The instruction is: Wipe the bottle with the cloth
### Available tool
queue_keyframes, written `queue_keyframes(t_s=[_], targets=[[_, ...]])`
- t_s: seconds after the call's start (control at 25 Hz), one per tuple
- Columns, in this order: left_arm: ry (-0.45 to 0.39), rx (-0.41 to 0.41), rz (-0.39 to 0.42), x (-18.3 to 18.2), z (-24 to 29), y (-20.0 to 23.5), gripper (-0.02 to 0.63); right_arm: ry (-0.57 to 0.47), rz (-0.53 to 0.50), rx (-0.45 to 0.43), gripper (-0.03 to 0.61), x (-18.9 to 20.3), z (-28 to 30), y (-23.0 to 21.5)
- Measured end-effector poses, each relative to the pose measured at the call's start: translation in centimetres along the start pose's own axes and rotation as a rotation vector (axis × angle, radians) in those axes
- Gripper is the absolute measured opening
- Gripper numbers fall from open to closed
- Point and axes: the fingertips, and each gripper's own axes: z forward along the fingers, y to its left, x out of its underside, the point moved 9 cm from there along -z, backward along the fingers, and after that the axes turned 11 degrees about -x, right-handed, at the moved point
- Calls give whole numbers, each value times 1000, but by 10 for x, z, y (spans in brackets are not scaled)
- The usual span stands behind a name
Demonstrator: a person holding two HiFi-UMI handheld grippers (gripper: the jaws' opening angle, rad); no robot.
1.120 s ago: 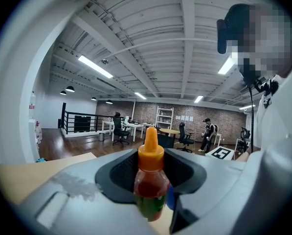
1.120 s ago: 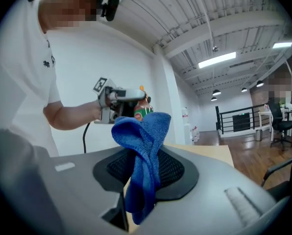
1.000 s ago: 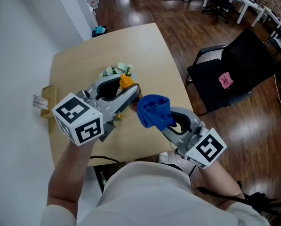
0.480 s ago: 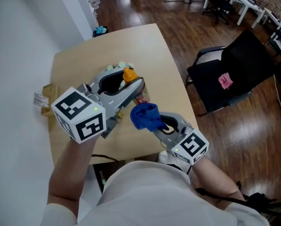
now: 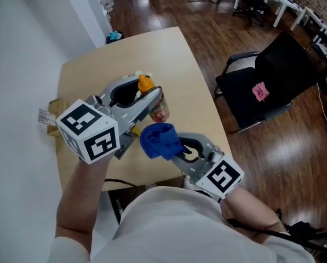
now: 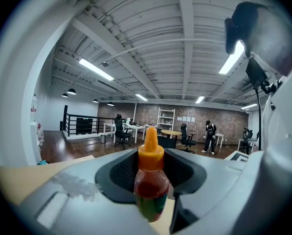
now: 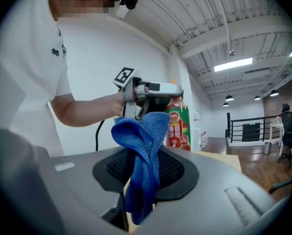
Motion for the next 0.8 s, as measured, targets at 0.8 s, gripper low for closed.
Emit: queue_keyframes(t_s=[0.8], targets=[[-56,50,-6,-16,-24,-22,161,171,113,65,117,63,9,-11]])
